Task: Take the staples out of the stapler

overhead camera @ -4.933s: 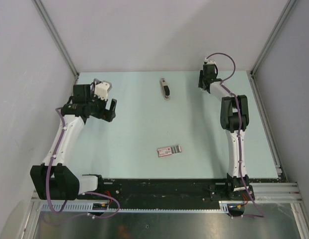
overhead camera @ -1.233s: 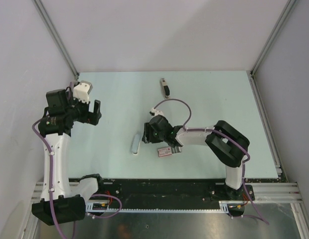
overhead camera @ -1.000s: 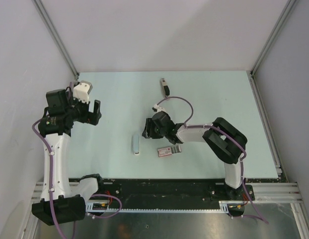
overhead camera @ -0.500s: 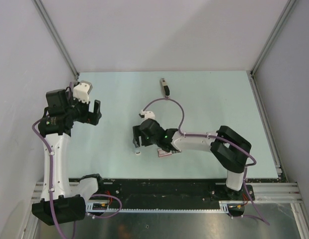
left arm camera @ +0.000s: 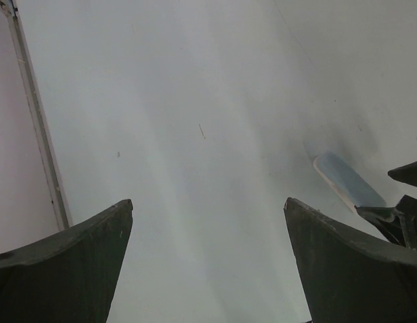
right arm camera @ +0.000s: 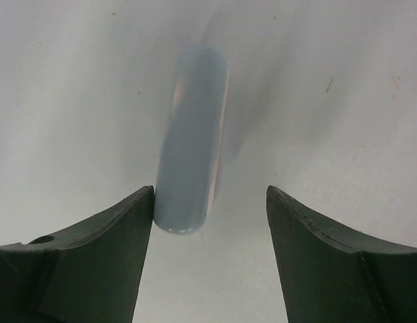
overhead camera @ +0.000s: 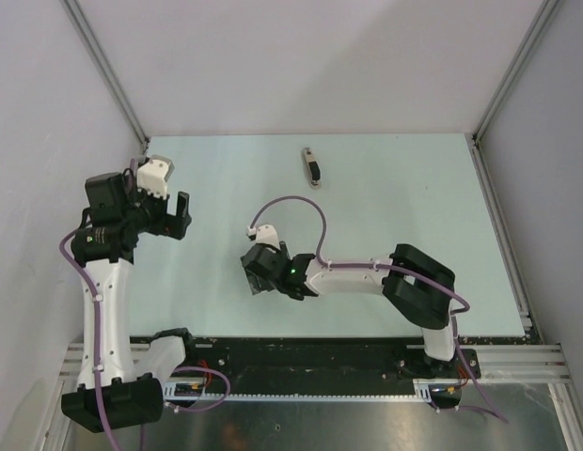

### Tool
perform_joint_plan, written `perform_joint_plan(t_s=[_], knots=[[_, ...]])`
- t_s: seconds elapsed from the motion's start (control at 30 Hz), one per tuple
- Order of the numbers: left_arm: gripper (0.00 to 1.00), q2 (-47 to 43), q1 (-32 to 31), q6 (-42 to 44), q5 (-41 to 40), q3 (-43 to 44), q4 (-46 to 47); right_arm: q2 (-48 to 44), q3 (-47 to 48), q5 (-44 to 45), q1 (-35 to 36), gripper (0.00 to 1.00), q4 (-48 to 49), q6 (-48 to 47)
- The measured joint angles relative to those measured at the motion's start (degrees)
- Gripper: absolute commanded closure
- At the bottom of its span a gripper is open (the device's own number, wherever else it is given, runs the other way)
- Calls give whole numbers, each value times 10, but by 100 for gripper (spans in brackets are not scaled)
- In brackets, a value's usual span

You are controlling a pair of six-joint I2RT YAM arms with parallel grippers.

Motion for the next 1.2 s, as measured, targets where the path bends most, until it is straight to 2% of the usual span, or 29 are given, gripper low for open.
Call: perform_joint_plan(t_s=[0.13,0.33,0.43,0.57,0.63,0.77,0.93,1.2], knots=[[1,-8,0,0,0,-5,0,23,29,10,2,35,-7,-8],[1,-9,0,0,0,-7,0,53,61,18,8,53,-15,-15],[1,-9,0,1,0,-11,0,58,65,21,10,66,-25,-19],[0,-9,1,5,0,-22,0,59,69,24,11,91,-36,-21],[0,-9,1,5,4,-26,0,59,75,23,11,98,-45,-26],[2,0,1,0,32,-33,2,59,105,22,6,100,-62,-36],[7,8,1,1,90,-83,5,43,123,-8,-9,100,-29,-28],[5,20,0,16,154,-141,24,-23,91,-53,-30,100,97,40]])
